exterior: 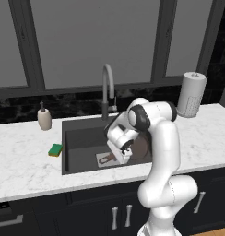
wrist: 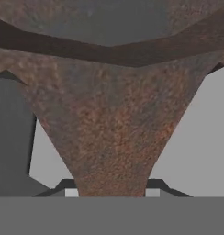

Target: Pick the pan and sponge and place them into the sink. Then turn on the water.

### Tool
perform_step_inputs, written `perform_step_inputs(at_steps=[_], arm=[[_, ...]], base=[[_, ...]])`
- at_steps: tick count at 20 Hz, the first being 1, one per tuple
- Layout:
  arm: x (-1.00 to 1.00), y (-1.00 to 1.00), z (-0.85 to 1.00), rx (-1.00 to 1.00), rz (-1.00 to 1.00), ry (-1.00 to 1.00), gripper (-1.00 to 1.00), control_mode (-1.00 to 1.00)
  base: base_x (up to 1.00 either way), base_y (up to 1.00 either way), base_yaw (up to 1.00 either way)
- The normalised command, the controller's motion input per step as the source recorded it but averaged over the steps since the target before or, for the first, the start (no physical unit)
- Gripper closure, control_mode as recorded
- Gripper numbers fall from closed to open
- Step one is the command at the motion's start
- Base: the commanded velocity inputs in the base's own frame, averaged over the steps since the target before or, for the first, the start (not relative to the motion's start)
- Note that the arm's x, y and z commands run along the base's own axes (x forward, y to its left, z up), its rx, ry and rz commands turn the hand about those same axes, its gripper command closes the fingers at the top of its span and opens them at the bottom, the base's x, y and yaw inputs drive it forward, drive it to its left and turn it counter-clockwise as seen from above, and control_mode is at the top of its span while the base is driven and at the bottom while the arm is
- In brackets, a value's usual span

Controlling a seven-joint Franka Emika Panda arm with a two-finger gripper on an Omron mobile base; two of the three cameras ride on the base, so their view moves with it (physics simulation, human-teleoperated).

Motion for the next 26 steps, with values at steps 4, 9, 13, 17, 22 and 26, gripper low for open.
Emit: perform_step_inputs(at_steps=[4,9,13,17,22,26], arm=[[0.01,-0.06,-0.04,0.1,0.0,-0.16,-1.0,-1.0],[0.0,-0.17,0.01,0.17,0.0,-0.14,-1.0,-1.0],[0.0,-0.12,0.12,0.2,0.0,-0.11,-1.0,-1.0],[-0.04,-0.17,0.61,0.23,0.0,-0.14,-1.0,-1.0],[-0.02,-0.15,0.99,0.21,0.0,-0.1,-1.0,-1.0],[0.0,0.0,1.0,0.09,0.0,-0.06,-1.0,-1.0]], base=[[0.0,0.0,0.0],[0.0,0.0,0.0],[0.0,0.0,0.0],[0.0,0.0,0.0],[0.0,0.0,0.0],[0.0,0.0,0.0]])
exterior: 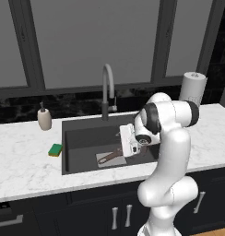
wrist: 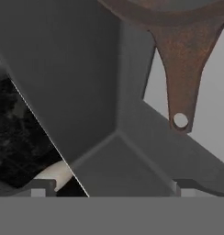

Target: Pick the pan and sponge and place them into the sink. Then turn on the water.

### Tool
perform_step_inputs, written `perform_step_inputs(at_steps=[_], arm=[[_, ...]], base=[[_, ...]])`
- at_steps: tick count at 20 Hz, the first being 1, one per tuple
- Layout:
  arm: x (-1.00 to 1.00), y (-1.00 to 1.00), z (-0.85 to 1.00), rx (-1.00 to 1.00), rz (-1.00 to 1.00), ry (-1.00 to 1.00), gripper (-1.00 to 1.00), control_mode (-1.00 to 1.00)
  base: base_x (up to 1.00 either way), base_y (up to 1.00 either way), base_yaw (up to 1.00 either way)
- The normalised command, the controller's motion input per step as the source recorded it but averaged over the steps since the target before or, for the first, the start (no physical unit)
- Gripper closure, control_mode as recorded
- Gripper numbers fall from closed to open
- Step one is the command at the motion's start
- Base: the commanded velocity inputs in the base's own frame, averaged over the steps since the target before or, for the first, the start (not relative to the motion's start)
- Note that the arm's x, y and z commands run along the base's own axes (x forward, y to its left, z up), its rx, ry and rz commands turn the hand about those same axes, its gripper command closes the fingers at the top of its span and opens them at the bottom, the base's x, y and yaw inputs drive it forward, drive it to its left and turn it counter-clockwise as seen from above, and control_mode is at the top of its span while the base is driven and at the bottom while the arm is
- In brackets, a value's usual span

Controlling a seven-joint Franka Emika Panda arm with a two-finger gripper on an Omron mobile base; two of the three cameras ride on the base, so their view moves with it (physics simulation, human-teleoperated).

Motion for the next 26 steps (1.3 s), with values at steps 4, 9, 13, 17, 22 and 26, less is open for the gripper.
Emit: perform_step_inputs(at_steps=[4,9,13,17,22,26], arm=[[0.0,0.0,1.0,0.02,0.0,-0.03,-1.0,-1.0],[-0.2,-0.16,0.97,0.0,0.0,-0.03,-1.0,-1.0],[-0.62,-0.39,0.67,0.0,-0.01,-0.15,-1.0,-1.0],[-0.78,-0.36,0.69,0.0,0.0,-0.24,-1.0,-1.0],[-0.76,-0.11,0.66,-0.04,0.0,-0.21,-1.0,-1.0],[-0.78,0.0,0.43,-0.14,0.0,-0.03,-1.0,-1.0]], base=[[0.0,0.0,0.0],[0.0,0.0,0.0],[0.0,0.0,0.0],[0.0,0.0,0.0],[0.0,0.0,0.0],[0.0,0.0,0.0]])
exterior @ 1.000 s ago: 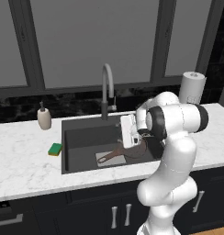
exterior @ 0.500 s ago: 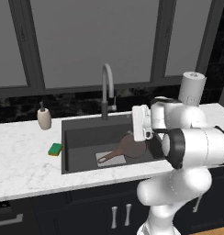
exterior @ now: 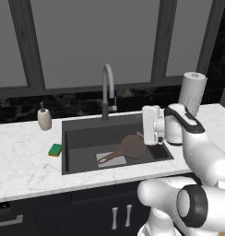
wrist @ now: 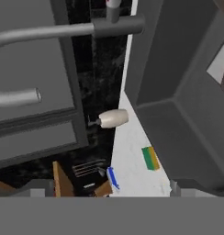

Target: Pick the pan and sponge and place them into the sink. Then turn on the water.

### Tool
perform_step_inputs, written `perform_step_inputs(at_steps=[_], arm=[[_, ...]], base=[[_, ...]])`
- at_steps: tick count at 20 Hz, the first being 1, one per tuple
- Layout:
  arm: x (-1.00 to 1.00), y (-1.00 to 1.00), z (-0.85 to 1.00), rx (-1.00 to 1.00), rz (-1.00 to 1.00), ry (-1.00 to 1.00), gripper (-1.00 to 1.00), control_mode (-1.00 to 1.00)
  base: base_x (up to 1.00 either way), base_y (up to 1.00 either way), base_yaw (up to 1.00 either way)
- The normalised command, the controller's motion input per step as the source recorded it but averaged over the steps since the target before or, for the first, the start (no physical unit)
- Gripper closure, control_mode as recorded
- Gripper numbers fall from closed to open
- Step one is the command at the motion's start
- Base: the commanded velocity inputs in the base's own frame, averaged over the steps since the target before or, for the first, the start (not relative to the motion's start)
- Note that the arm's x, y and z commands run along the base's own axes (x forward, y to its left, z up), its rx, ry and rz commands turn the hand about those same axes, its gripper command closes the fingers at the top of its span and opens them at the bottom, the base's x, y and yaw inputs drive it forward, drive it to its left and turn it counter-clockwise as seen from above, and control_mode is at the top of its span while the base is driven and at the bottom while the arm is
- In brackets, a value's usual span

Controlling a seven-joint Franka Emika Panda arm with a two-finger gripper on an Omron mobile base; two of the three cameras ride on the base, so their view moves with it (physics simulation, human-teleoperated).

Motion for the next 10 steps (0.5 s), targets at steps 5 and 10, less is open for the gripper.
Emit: perform_step_inputs(at_steps=[5,10], arm=[[-0.75,0.02,0.47,-0.23,0.0,0.0,-1.0,-1.0],[-0.75,0.11,0.49,-0.26,-0.01,0.01,-1.0,-1.0]], base=[[0.0,0.0,0.0],[0.0,0.0,0.0]])
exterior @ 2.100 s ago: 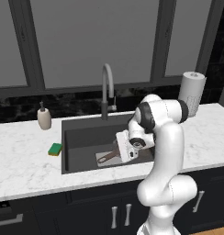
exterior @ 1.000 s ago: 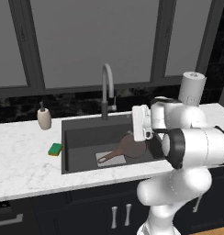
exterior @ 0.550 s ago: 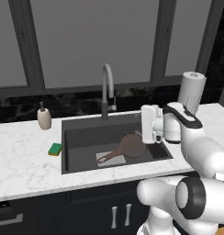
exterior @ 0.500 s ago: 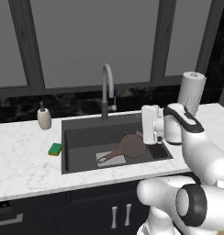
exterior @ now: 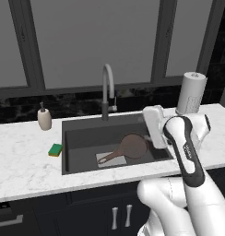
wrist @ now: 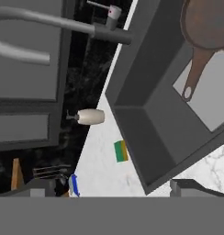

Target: Pick the pan and sponge and place them into the sink. Then turn on the water.

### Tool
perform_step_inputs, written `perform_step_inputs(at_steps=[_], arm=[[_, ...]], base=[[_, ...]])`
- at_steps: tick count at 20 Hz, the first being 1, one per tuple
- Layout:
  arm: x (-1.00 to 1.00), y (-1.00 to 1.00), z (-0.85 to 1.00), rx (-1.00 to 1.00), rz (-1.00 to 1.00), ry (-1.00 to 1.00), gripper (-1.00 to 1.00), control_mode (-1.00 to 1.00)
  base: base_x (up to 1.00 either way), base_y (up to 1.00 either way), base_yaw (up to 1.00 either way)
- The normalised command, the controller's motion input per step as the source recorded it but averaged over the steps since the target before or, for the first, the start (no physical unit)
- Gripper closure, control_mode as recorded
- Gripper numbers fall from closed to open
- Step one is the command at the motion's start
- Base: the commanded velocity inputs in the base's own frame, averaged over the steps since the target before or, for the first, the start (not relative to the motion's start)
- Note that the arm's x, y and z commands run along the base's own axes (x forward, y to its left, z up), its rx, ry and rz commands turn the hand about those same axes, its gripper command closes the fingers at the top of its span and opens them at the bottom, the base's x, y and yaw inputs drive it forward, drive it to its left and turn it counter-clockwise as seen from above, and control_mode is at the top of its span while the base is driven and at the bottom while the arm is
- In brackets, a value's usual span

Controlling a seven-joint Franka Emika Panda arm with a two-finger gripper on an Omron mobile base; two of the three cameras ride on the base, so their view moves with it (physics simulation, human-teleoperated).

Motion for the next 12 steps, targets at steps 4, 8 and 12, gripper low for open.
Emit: perform_step_inputs(at_steps=[4,8,12], arm=[[-0.8,0.25,0.32,-0.28,-0.02,0.0,-1.0,-1.0],[-0.48,0.66,0.29,-0.24,0.0,-0.02,-1.0,-1.0],[0.0,0.97,0.26,-0.28,0.0,0.06,-1.0,-1.0]], base=[[0.0,0.0,0.0],[0.0,0.0,0.0],[0.0,0.0,0.0]])
